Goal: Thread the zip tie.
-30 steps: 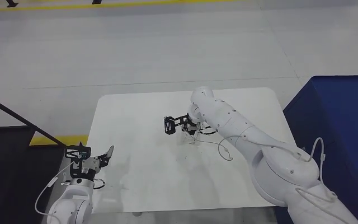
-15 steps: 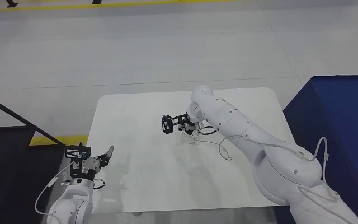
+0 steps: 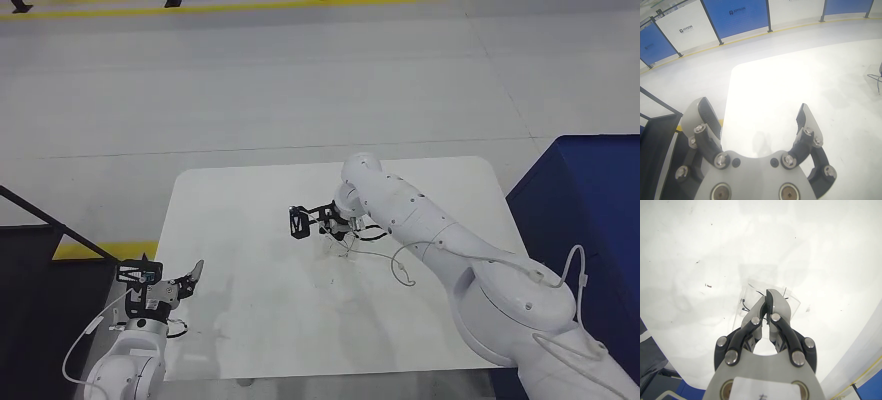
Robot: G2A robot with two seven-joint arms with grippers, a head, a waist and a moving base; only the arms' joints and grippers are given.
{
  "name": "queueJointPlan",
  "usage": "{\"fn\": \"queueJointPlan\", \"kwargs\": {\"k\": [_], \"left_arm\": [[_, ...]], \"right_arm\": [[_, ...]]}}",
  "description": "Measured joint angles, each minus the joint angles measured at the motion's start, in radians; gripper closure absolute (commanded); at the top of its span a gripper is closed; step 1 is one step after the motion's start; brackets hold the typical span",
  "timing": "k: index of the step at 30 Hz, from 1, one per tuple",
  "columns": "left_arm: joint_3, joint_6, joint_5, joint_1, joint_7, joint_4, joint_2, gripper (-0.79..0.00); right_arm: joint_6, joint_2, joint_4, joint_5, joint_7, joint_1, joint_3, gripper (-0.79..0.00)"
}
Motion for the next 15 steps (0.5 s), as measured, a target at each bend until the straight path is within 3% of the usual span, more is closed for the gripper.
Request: {"fn": "queueJointPlan", "kwargs": {"k": [4,15], "left_arm": [[0.000,0.000,0.000,0.000,0.000,0.000,0.000,-0.785],[0.000,0.000,0.000,0.000,0.000,0.000,0.000,-0.785]], "right_arm": [[0.065,0.006,-0.028,-0.061,0.008,-0.017,0.000,0.000],[-0.005,0.044,-0.066,-0.085,-0.006,-0.017,0.025,0.000]]}}
